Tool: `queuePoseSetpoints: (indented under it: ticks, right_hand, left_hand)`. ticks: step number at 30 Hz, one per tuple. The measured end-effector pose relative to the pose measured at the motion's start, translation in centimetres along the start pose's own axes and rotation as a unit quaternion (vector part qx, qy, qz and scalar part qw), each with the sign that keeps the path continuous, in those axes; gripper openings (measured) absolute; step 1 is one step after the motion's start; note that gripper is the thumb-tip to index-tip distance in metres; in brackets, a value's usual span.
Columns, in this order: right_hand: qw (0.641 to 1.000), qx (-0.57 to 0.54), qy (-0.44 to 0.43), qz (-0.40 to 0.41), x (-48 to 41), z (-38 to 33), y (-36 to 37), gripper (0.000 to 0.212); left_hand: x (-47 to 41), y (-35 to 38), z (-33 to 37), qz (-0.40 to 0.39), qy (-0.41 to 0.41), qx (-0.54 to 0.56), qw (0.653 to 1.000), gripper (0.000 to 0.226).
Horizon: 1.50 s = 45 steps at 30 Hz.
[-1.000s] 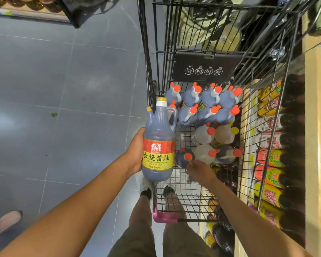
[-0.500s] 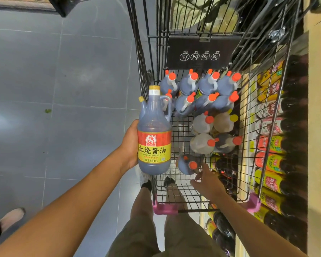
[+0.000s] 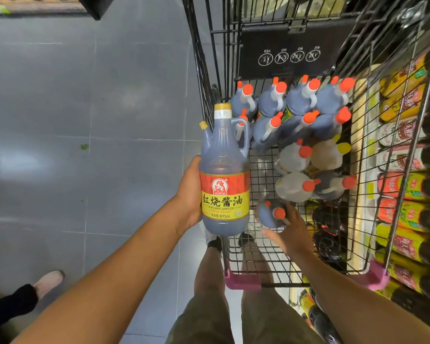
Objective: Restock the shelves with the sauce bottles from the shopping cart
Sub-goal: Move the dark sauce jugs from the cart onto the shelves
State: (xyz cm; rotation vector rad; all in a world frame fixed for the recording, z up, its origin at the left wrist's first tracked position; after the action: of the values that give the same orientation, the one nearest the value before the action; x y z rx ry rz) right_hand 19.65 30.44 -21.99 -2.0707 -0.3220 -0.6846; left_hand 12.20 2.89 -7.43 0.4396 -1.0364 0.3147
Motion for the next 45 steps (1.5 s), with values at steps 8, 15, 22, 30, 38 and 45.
queuePoseSetpoints:
  ticks: [8,15,22,30,38,45]
  right_hand:
    - [0.993,-0.117,0.01,-0.008,-1.5,-1.0,0.6,0.079]
    - [0.988,-0.149,0.026,-0.034,-1.4,-2.7,0.3,0.07]
    - [0.976,-0.214,-0.034,0.005,1.4,-7.6,-5.7,0.068]
    - [0.944,-0.327,-0.043,-0.015,4.1,-12.5,-14.2,0.075]
    - [0.863,-0.496,-0.089,-0.038,9.7,-19.8,-21.6,0.085]
    - [0.753,-0.651,-0.09,-0.016,13.6,-24.6,-23.4,0.102]
  left_hand:
    - [-0.4,-0.2,-0.3,-0.01,0.0,-0.003,1.0,0.04]
    - [-0.2,-0.2,-0.1,0.004,0.009,0.0,1.0,0.041]
    - [1.3,0.4,0.4,0.022,0.013,0.02,0.999,0.041]
    - [6.3,0.7,4.2,-0.014,0.043,0.015,0.999,0.059]
    - [11.2,-1.0,9.1,-0.027,0.094,0.013,0.995,0.054]
    - [15.9,1.2,11.3,-0.09,0.106,0.0,0.99,0.059]
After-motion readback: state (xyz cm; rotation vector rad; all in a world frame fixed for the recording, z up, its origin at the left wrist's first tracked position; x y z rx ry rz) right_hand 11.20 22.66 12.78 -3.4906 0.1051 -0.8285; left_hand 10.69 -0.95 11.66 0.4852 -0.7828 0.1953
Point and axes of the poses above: each hand's wrist, its own x-axis away from the middle knuckle, its own y-axis out of the palm, z = x × y, the point moved 9 cm from there along -x, towards the middle knuckle, and after that the axes turned 4 degrees about z, right-handed, at the moved point
